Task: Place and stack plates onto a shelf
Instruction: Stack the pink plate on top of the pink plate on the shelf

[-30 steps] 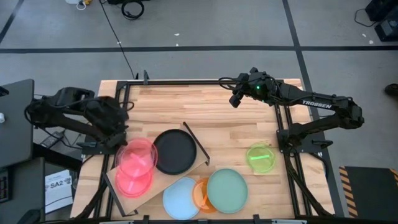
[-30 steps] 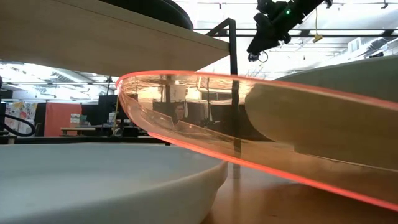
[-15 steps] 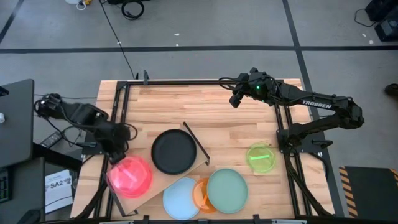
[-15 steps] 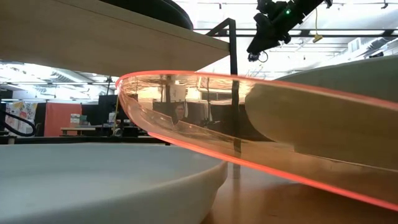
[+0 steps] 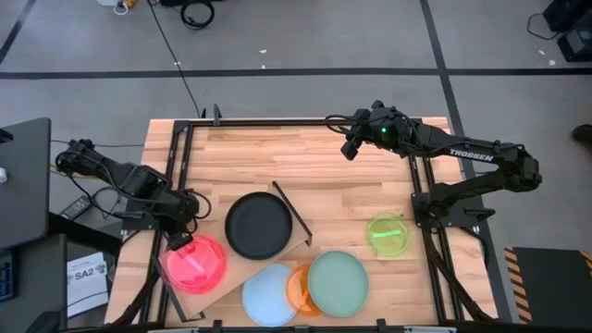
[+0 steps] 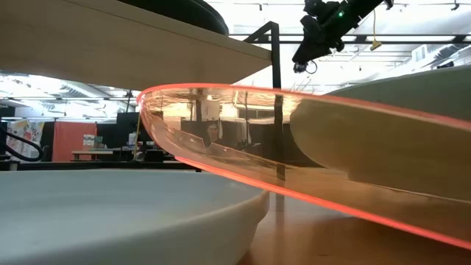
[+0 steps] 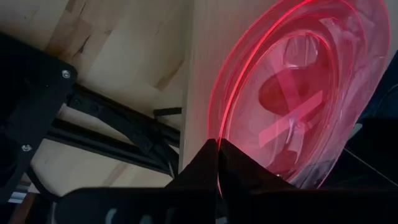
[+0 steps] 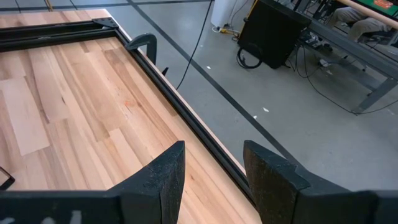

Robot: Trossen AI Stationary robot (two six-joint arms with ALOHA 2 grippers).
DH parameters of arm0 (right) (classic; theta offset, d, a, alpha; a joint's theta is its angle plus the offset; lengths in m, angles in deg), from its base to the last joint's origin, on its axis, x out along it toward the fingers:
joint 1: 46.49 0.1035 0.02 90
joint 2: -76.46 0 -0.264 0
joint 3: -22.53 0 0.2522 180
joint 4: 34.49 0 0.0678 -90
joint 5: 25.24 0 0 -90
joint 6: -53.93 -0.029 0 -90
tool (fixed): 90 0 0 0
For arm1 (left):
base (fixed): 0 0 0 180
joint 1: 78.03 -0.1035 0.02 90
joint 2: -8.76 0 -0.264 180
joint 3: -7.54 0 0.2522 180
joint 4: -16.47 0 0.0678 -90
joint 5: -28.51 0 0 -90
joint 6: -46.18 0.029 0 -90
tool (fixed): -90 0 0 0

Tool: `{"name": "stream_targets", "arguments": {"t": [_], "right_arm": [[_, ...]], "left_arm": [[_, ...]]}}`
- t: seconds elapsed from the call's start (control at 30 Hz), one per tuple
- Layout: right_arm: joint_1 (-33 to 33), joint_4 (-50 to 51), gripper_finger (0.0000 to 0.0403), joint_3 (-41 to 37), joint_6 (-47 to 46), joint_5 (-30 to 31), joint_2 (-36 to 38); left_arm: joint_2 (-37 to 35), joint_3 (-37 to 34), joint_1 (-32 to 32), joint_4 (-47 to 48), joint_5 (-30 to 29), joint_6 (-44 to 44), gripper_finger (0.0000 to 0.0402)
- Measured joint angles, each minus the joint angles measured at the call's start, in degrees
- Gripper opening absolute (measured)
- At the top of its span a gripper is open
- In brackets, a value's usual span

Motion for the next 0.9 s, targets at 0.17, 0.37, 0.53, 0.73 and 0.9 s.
{"name": "stream_targets", "arguments": {"t": [0.17, 0.37, 0.53, 0.73, 0.9], "right_arm": [[0.0, 0.0, 0.0169, 0.0, 0.0, 0.0, 0.0], [0.0, 0.0, 0.0169, 0.0, 0.0, 0.0, 0.0], [0.0, 0.0, 0.0169, 0.0, 0.0, 0.0, 0.0], [0.0, 0.0, 0.0169, 0.0, 0.0, 0.0, 0.0], [0.0, 0.0, 0.0169, 0.0, 0.0, 0.0, 0.0]], "left_arm": [[0.0, -0.3, 0.0, -0.8, -0.5, 0.0, 0.0011], [0.0, -0.3, 0.0, -0.9, -4.9, -1.4, 0.0011], [0.0, -0.3, 0.0, -0.9, -4.8, -1.5, 0.0011], [0.6, -0.3, 0.0, -0.9, -4.8, -1.5, 0.0037], [2.7, -0.3, 0.0, -0.9, -4.9, -1.5, 0.0082]]}}
